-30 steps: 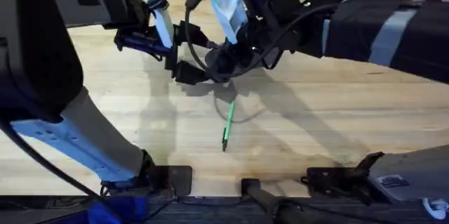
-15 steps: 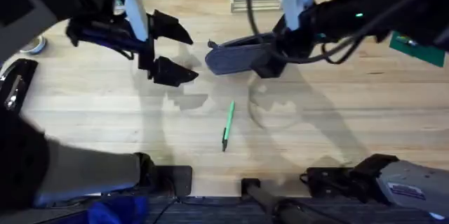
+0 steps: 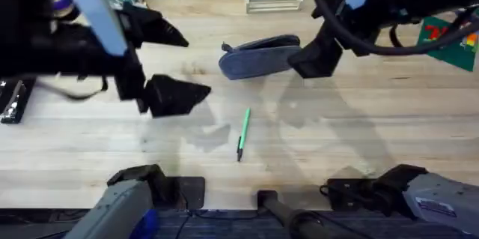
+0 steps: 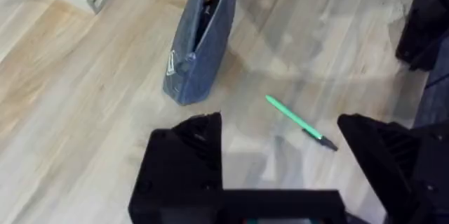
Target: Unzip the bag, pick up the pens from the table one at a time and place them inside, then zip the bag closed.
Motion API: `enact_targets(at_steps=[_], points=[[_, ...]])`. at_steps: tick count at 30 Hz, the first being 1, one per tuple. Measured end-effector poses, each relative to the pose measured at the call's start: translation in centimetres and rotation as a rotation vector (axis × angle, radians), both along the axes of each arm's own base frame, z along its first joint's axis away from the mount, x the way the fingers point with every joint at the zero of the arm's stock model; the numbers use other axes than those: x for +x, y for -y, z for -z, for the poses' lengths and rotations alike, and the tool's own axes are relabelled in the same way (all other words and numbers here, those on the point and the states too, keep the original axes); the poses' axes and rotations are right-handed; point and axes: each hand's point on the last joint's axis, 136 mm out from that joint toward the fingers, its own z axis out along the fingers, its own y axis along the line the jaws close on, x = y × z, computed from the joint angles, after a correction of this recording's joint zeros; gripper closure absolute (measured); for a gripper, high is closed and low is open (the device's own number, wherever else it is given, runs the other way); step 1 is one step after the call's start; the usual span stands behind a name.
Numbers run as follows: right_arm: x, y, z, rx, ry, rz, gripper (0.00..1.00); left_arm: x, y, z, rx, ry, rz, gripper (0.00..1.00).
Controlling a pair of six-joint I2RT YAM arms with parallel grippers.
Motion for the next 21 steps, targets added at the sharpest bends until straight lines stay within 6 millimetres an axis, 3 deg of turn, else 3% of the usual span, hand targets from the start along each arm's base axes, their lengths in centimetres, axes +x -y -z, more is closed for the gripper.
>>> enact_targets(at_steps=[4,11,16,17,19,21], points=[[-0.5,0.3,-0.2,-0.021,-0.002,-0.025,0.015,-1.9,-0.3,-1.2,0.032,0.022,-0.097,0.003],[-0.9,0.5,0.2,-0.06,0.006,-0.082,0.158,-4.4,-1.3,-2.4,0.086,0.085,-0.251,0.004],[-0.5,0.3,0.9,-0.086,-0.002,-0.113,0.352,-5.3,-1.9,-2.0,0.107,0.055,-0.313,0.005],[-0.4,0.2,1.1,-0.092,-0.003,-0.122,0.418,-5.3,-2.0,-2.0,0.111,0.05,-0.32,0.005],[-0.3,0.2,1.4,-0.102,-0.003,-0.136,0.717,-5.2,-2.1,-1.9,0.115,0.045,-0.33,0.005],[-0.2,0.1,1.5,-0.105,-0.003,-0.141,0.939,-5.2,-2.2,-1.8,0.119,0.041,-0.337,0.005]])
